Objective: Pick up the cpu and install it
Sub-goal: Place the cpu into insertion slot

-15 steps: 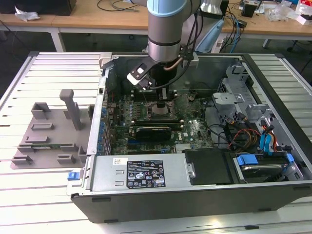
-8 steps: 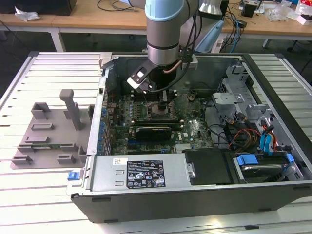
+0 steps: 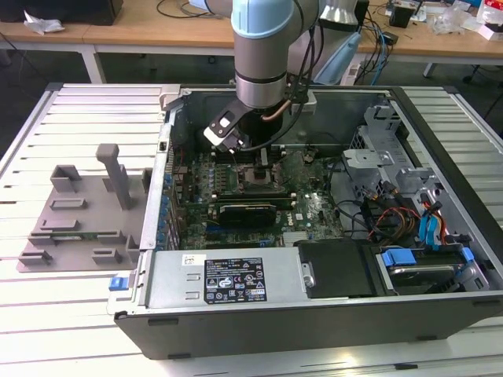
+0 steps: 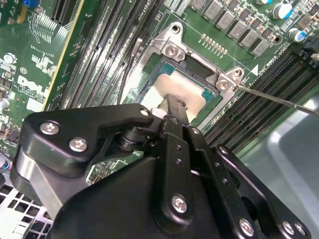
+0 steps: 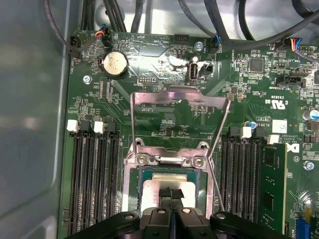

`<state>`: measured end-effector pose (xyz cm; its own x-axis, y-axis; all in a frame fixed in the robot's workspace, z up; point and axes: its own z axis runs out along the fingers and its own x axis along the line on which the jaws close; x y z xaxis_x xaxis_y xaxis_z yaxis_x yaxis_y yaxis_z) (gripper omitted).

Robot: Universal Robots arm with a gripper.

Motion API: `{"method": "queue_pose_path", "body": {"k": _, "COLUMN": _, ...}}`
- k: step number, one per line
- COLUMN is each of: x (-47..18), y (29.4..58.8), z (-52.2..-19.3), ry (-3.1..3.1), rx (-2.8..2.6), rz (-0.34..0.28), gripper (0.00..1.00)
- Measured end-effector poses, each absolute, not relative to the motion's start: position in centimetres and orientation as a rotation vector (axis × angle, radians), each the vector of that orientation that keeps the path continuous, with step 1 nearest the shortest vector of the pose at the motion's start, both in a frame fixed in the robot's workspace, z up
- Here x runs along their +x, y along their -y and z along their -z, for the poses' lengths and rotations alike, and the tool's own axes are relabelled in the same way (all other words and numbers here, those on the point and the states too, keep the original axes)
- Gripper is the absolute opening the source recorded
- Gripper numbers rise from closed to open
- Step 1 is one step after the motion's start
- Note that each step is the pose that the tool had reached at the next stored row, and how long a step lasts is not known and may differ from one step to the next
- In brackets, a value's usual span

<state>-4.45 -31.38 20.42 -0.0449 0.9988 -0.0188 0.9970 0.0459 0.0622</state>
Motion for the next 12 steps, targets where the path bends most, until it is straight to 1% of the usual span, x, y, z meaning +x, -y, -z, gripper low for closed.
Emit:
{"method": "queue_pose_path", "body": {"k": 7, "x": -4.4, "y": 31.3, "z": -20.5, "ry": -2.230, "rx": 2.132, "rz": -0.052, "gripper": 0.11}}
{"method": "queue_pose_path", "body": {"k": 12, "x": -4.4, "y": 31.4, "z": -21.8, "ry": -2.230, "rx": 2.131, "rz": -0.051, "gripper": 0.11}}
